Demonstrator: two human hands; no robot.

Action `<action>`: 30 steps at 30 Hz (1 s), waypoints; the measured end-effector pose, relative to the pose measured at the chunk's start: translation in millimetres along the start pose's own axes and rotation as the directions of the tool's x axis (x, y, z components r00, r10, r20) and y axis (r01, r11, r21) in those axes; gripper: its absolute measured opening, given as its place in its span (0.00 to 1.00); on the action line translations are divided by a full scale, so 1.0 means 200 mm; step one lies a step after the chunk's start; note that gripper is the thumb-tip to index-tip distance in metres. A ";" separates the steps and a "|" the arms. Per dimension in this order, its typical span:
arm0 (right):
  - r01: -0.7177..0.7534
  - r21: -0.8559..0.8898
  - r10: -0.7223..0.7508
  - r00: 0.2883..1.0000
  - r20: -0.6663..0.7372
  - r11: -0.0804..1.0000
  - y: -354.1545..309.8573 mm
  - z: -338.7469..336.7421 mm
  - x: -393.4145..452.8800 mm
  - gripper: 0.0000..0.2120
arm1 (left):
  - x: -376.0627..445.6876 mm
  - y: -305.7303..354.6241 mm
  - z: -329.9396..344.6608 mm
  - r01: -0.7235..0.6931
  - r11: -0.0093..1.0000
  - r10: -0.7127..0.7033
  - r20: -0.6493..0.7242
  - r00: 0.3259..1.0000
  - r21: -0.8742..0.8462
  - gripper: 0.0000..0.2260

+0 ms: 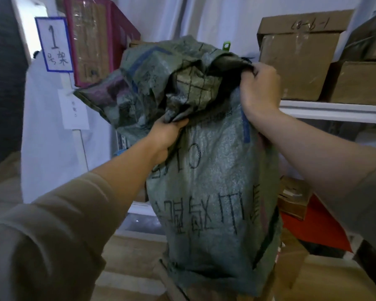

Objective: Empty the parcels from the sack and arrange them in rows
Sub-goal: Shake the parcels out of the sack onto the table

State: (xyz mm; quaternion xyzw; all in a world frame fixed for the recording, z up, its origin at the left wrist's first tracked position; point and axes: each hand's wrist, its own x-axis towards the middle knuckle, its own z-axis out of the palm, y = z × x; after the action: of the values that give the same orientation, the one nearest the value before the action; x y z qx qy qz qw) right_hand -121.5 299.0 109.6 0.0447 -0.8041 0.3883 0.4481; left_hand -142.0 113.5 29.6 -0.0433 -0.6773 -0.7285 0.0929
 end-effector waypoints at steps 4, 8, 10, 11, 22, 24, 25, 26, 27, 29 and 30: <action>-0.041 -0.012 0.042 0.938 0.344 0.999 0.07 0.01 -0.02 0.13 | -0.05 -0.07 0.04 0.068 0.953 -0.077 0.020 0.997 0.296 0.21; -0.179 0.069 0.131 0.889 0.439 0.981 0.16 0.03 -0.10 0.11 | -0.07 -0.10 0.00 0.088 0.901 -0.083 -0.031 0.996 0.424 0.25; -0.227 0.124 0.151 0.884 0.442 0.966 0.15 0.03 -0.11 0.11 | -0.06 -0.08 -0.03 0.102 0.914 -0.078 -0.076 0.994 0.392 0.26; -0.219 0.128 0.143 0.886 0.442 0.967 0.13 0.04 -0.11 0.12 | -0.05 -0.07 -0.04 0.111 0.924 -0.079 -0.102 0.992 0.367 0.26; -0.013 0.235 0.002 0.999 0.049 0.972 -0.06 -0.01 0.00 0.19 | 0.01 0.08 0.06 -0.271 0.939 0.328 -0.311 0.892 0.212 0.19; -0.012 0.232 -0.004 0.998 0.067 0.973 -0.08 0.01 0.02 0.18 | 0.04 0.09 0.05 -0.236 0.903 0.360 -0.335 0.871 0.359 0.18; -0.036 0.201 0.010 0.992 0.129 0.979 -0.08 0.02 0.02 0.17 | 0.06 0.09 0.03 -0.181 0.894 0.329 -0.327 0.886 0.410 0.18; -0.063 0.158 0.031 0.979 0.200 0.985 -0.08 0.04 0.01 0.17 | 0.07 0.07 0.01 -0.128 0.902 0.270 -0.307 0.913 0.412 0.17; -0.075 0.118 0.043 0.967 0.249 0.990 -0.07 0.06 0.00 0.17 | 0.09 0.05 -0.01 -0.088 0.918 0.208 -0.280 0.937 0.386 0.17; -0.075 0.090 0.047 0.959 0.280 0.993 -0.05 0.08 -0.02 0.18 | 0.09 0.01 -0.03 -0.037 0.942 0.129 -0.257 0.958 0.335 0.18; -0.083 0.098 0.052 0.958 0.281 0.992 -0.04 0.08 -0.03 0.18 | 0.08 0.00 -0.04 -0.034 0.948 0.119 -0.252 0.960 0.317 0.19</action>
State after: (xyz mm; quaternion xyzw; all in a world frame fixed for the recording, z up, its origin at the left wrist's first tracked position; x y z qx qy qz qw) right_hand -126.1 280.4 106.1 0.0954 -0.8376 0.4364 0.3144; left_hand -157.9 103.7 32.4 0.0444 -0.7621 -0.6082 0.2178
